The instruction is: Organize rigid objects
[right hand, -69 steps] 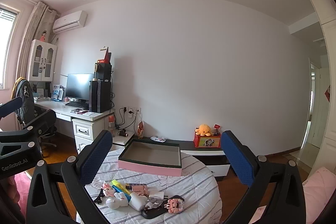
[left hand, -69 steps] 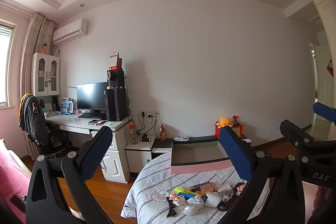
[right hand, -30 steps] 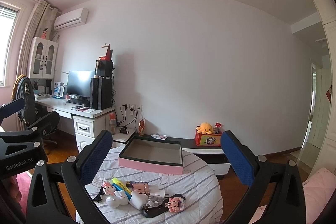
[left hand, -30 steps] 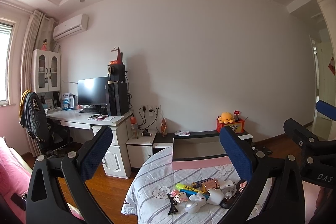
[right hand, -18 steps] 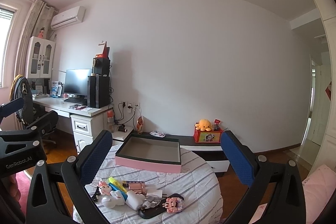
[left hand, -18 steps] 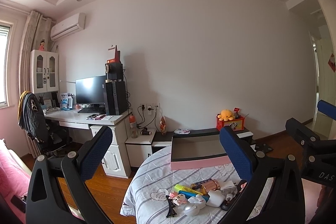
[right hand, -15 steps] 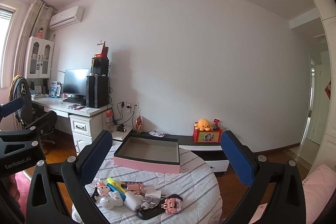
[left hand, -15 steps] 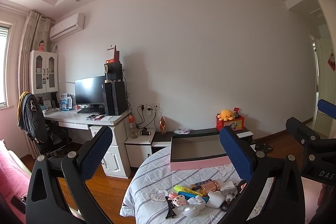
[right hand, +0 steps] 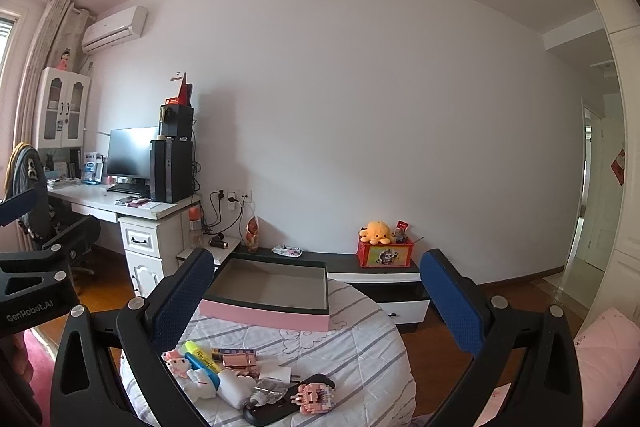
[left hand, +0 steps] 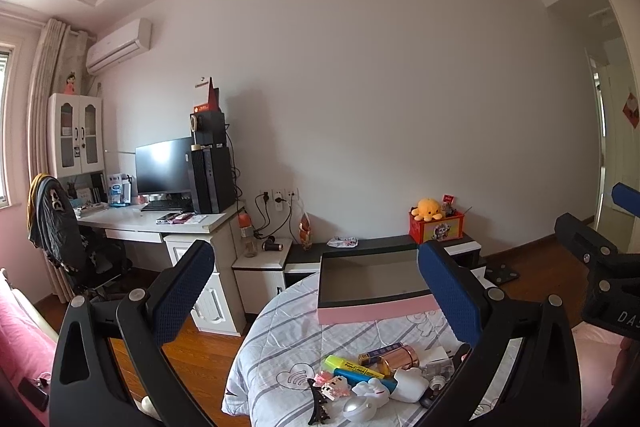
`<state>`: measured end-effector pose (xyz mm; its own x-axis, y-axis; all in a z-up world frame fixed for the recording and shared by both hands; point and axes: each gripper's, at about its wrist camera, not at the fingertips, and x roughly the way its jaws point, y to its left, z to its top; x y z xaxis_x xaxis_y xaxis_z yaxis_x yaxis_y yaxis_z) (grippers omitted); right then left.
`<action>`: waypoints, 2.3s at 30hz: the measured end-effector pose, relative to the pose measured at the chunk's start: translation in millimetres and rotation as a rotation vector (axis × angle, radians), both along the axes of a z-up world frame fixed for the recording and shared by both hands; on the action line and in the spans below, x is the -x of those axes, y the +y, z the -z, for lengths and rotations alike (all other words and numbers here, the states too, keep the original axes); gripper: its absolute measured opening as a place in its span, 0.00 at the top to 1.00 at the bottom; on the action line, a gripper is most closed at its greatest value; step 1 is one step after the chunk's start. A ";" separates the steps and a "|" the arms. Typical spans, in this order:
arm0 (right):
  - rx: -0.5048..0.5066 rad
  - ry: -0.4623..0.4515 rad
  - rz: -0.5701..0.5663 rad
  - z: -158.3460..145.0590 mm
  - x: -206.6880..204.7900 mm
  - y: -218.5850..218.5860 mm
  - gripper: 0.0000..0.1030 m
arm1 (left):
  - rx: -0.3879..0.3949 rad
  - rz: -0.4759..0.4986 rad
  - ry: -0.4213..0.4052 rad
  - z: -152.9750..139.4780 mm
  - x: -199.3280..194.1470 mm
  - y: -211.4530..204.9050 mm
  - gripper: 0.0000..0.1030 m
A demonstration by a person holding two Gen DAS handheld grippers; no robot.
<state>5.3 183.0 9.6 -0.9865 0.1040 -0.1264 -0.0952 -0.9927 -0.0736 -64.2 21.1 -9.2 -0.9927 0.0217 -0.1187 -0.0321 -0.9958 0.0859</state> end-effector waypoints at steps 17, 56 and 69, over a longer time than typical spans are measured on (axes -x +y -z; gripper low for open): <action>0.026 -0.100 0.012 34.8 55.9 20.4 0.00 | 0.032 -0.010 -0.117 34.5 63.5 12.1 0.00; 0.063 -0.609 0.028 228.7 141.3 59.1 0.00 | 0.064 0.010 -0.694 251.3 155.3 -42.8 0.00; 0.166 -0.623 -0.090 240.0 164.4 73.1 0.36 | 0.029 0.155 -0.661 251.6 162.3 -40.5 0.59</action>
<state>-159.0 256.1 -230.4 -0.7271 -0.0459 -0.6850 0.0001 -0.9978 0.0667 -226.6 -19.5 -260.8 -0.6969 0.1453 -0.7023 -0.2288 -0.9731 0.0258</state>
